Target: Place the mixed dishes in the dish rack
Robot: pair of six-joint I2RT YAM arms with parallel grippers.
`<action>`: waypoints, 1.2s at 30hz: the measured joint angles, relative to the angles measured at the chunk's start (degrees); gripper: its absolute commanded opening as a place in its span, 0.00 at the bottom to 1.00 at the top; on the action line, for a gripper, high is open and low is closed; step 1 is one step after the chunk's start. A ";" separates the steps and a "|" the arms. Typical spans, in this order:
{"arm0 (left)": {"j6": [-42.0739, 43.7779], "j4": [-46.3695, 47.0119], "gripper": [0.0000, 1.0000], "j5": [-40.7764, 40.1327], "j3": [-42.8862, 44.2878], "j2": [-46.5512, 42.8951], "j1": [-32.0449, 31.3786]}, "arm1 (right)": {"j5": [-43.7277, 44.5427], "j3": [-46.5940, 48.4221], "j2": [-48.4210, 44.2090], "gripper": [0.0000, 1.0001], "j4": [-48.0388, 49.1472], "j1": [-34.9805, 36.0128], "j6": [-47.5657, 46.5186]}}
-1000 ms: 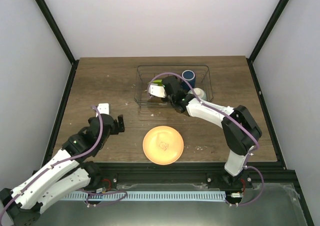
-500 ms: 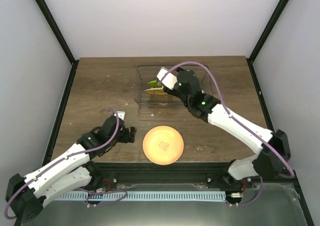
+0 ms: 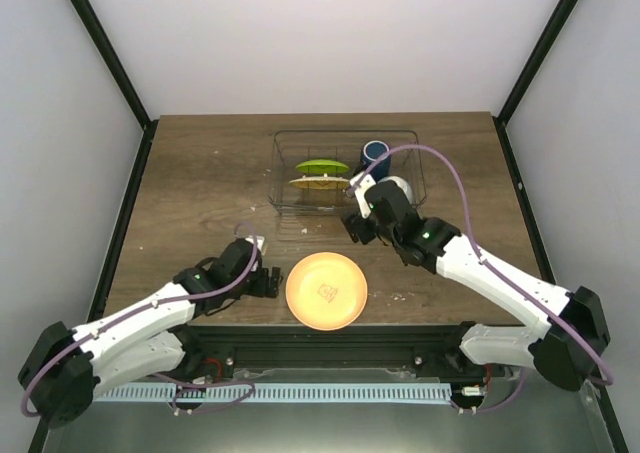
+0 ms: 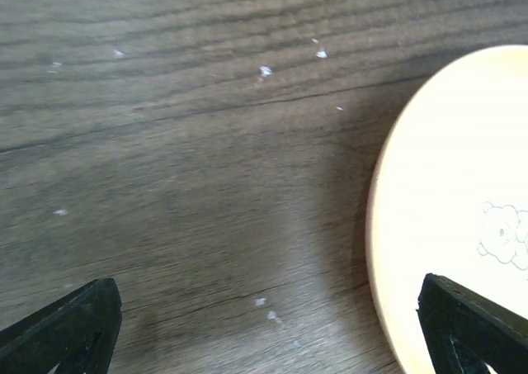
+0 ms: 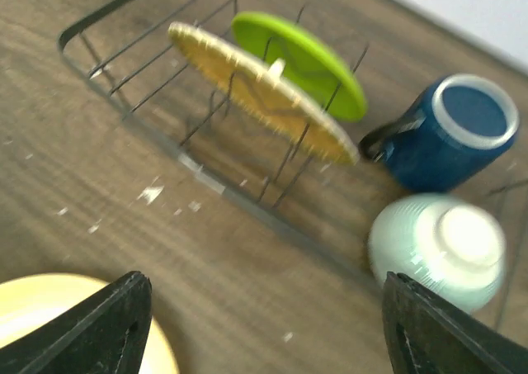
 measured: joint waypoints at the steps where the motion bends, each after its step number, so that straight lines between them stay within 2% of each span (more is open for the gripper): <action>1: -0.02 0.90 1.00 0.59 0.00 1.14 -0.37 | -1.01 -1.25 -0.74 0.78 -0.79 0.02 2.56; 6: -0.20 4.85 0.98 2.34 0.68 9.05 -3.41 | -5.44 -4.57 -3.69 0.76 -3.63 0.04 13.33; 10: -0.72 6.73 0.81 2.73 2.73 16.06 -6.25 | -6.47 -5.60 -4.22 0.72 -4.81 0.04 18.25; 11: -0.81 6.93 0.73 2.71 3.45 17.66 -6.88 | -6.45 -5.88 -4.22 0.67 -5.20 0.04 18.95; 15: -0.94 7.74 0.46 2.21 6.21 22.71 -8.98 | -6.43 -7.58 -4.81 0.63 -6.54 0.04 21.03; 19: -0.87 7.91 0.22 1.84 8.09 25.29 -10.05 | -6.27 -9.60 -7.04 0.62 -6.91 0.04 21.77; 21: -0.83 7.80 0.03 1.66 9.01 26.32 -10.36 | -6.21 -10.54 -8.28 0.62 -6.91 0.04 21.88; 22: -0.98 7.89 0.00 1.73 9.33 26.69 -10.45 | -6.19 -10.97 -8.81 0.62 -6.88 0.04 21.94; 24: -1.64 8.55 0.00 1.92 9.88 26.97 -10.71 | -6.16 -11.45 -9.38 0.63 -6.95 0.04 22.03; 29: -2.01 9.35 0.00 2.27 10.54 25.29 -11.28 | -6.32 -12.28 -9.79 0.72 -6.49 0.04 22.34; 32: -1.81 9.22 0.00 2.10 9.46 21.05 -11.26 | -7.39 -13.14 -10.05 0.77 -5.11 0.04 22.64; 36: -0.94 8.79 0.00 1.14 9.09 12.22 -11.26 | -10.56 -14.78 -11.10 0.77 -1.90 -0.13 23.26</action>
